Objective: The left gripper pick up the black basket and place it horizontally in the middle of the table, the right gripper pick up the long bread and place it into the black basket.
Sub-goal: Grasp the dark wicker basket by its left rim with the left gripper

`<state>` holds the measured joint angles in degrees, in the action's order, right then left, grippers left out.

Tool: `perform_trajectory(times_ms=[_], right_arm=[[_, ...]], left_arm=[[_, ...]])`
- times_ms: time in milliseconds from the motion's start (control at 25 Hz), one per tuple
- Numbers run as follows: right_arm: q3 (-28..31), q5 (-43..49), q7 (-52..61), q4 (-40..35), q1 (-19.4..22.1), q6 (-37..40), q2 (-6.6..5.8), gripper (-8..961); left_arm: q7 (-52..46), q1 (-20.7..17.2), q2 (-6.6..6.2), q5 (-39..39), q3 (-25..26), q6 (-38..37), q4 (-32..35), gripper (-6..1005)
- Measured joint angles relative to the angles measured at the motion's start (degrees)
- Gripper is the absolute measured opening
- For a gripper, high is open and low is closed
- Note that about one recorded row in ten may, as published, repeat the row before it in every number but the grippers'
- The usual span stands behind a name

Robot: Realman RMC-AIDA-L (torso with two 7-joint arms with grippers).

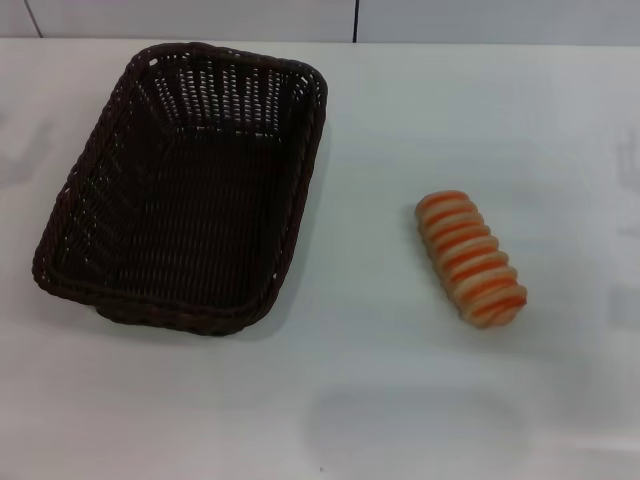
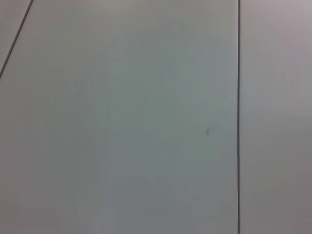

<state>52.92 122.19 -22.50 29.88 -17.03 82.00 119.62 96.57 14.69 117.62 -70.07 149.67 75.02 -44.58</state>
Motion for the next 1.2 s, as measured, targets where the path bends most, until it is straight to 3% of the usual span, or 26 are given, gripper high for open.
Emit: perform_trajectory(times_ms=[40, 120, 160, 200, 360, 400, 680, 720, 920, 1000, 1200], right_arm=[[-0.01, -0.01, 0.0, 0.0, -0.01, 0.0, 0.0, 596], [-0.01, -0.03, 0.0, 0.0, 0.02, 0.02, 0.0, 595], [-0.01, -0.03, 0.0, 0.0, 0.02, 0.02, 0.0, 595], [-0.01, -0.03, 0.0, 0.0, 0.07, 0.03, 0.0, 595], [0.03, -0.03, 0.0, 0.0, 0.16, 0.03, 0.0, 595], [0.12, -0.03, 0.0, 0.0, 0.21, 0.07, 0.0, 594], [0.04, -0.03, 0.0, -0.03, 0.32, 0.33, 0.0, 593], [0.0, -0.03, 0.0, -0.09, 0.33, 0.36, 0.0, 593], [-0.01, -0.03, 0.0, -0.24, 0.4, 0.43, -0.01, 593], [-0.01, -0.03, 0.0, -0.25, 0.41, 0.44, -0.02, 592], [-0.01, -0.03, 0.5, -0.35, 0.42, 0.51, -0.1, 592]], left_arm=[[0.0, 0.0, 0.0, 0.0, 0.0, 0.0, 0.0, 762], [-11.02, -0.64, 0.08, -7.15, -2.78, -3.27, -10.61, 764], [-11.02, -0.64, 0.08, -7.15, -2.78, -3.27, -10.61, 765], [-20.72, -0.51, 0.16, -14.44, -3.4, -4.21, -18.16, 766], [-29.18, -0.17, 0.16, -21.28, -4.16, -4.01, -25.83, 769], [-34.56, -0.18, 0.23, -26.05, -5.56, -4.01, -31.0, 770], [-51.41, -0.14, 0.24, -43.83, -13.41, -3.49, -48.57, 775], [-55.61, -0.11, 0.23, -49.59, -16.55, -3.42, -52.91, 776], [-61.29, 0.06, 0.24, -57.69, -21.99, -2.97, -57.79, 780], [-66.14, 0.91, 0.36, -64.62, -26.09, -2.32, -60.13, 782], [-68.31, 1.5, 0.4, -68.01, -29.17, -2.03, -60.36, 786]])
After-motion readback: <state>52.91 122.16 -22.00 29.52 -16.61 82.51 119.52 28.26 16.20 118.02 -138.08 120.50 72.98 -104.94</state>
